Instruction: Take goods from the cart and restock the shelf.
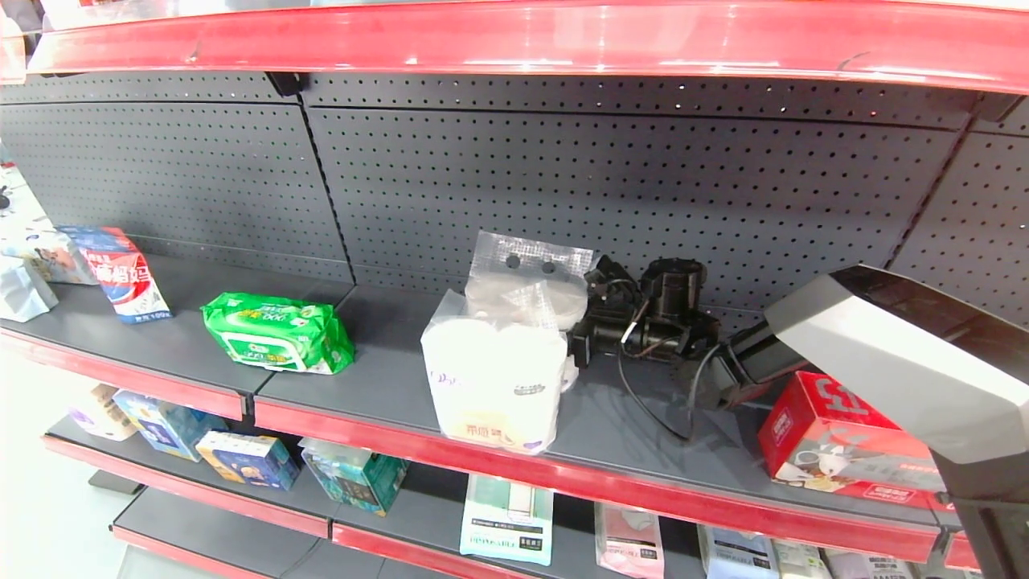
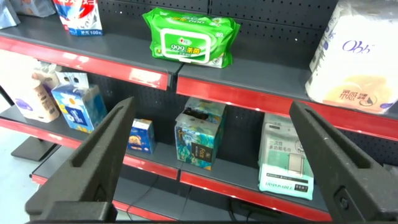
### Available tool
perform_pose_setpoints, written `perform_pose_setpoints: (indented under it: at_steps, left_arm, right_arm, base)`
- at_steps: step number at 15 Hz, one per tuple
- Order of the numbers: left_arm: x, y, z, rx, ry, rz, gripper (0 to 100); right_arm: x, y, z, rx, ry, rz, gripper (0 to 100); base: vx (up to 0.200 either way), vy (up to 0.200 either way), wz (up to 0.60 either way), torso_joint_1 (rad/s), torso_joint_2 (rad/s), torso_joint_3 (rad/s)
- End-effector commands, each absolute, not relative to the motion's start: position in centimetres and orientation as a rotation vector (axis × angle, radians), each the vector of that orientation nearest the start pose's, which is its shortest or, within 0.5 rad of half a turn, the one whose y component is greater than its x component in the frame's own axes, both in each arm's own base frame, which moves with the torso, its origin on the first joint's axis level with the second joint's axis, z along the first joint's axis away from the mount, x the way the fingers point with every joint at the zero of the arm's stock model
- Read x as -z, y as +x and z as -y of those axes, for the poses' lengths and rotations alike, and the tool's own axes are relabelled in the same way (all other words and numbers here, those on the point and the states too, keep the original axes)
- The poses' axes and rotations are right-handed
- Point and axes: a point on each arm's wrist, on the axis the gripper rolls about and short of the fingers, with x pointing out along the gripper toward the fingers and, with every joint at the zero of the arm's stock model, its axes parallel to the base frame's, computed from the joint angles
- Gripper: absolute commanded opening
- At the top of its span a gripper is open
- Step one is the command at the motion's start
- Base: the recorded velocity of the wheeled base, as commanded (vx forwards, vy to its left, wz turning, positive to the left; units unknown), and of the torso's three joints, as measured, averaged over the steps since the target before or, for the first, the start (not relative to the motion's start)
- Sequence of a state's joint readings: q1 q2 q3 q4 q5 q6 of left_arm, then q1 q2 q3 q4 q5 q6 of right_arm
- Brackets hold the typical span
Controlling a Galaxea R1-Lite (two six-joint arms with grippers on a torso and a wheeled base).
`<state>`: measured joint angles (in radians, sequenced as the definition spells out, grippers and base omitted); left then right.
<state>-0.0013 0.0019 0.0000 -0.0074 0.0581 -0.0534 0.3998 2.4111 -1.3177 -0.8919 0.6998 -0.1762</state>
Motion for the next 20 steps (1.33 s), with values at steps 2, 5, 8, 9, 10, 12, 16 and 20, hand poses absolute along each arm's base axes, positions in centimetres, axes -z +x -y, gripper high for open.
perform_pose_setpoints:
  at_steps: [2, 5, 8, 9, 10, 12, 16, 20]
  left_arm:
    - [-7.63, -2.27, -0.13, -0.057, -0.054, 0.008, 100]
    - [-7.63, -2.27, -0.13, -0.057, -0.054, 0.008, 100]
    - [-7.63, -2.27, -0.13, -0.057, -0.054, 0.008, 100]
    - [-7.63, -2.27, -0.13, -0.057, -0.054, 0.008, 100]
    - [-7.63, -2.27, -0.13, -0.057, -0.054, 0.008, 100]
    - [-7.63, -2.27, -0.13, -0.057, -0.054, 0.008, 100]
    - [-7.63, -2.27, -0.13, -0.057, -0.054, 0.008, 100]
    - [-7.63, -2.27, -0.13, -0.057, -0.054, 0.008, 100]
  right_arm:
    - [-5.88, 42.42, -19.52, -1.109, -0.125, -0.114, 0]
    - [-5.74, 42.79, -19.62, -1.077, -0.125, -0.114, 0]
    - [-5.66, 42.89, -19.33, -1.062, -0.125, -0.118, 0]
    - [-5.66, 42.94, -19.20, -1.059, -0.125, -0.118, 0]
    - [-5.66, 42.97, -19.13, -1.057, -0.123, -0.119, 0]
    - [-5.73, 43.02, -19.00, -1.054, -0.125, -0.117, 0]
    - [-5.58, 43.01, -18.87, -1.032, -0.131, -0.123, 0]
    - [-5.87, 43.01, -18.79, -1.032, -0.143, -0.110, 0]
  base:
    - [0.000, 0.000, 0.00, 0.000, 0.00, 0.000]
    - [0.000, 0.000, 0.00, 0.000, 0.00, 0.000]
    - [0.000, 0.000, 0.00, 0.000, 0.00, 0.000]
    - [0.000, 0.000, 0.00, 0.000, 0.00, 0.000]
    - [0.000, 0.000, 0.00, 0.000, 0.00, 0.000]
    - [0.000, 0.000, 0.00, 0.000, 0.00, 0.000]
    - [0.000, 0.000, 0.00, 0.000, 0.00, 0.000]
    - [0.000, 0.000, 0.00, 0.000, 0.00, 0.000]
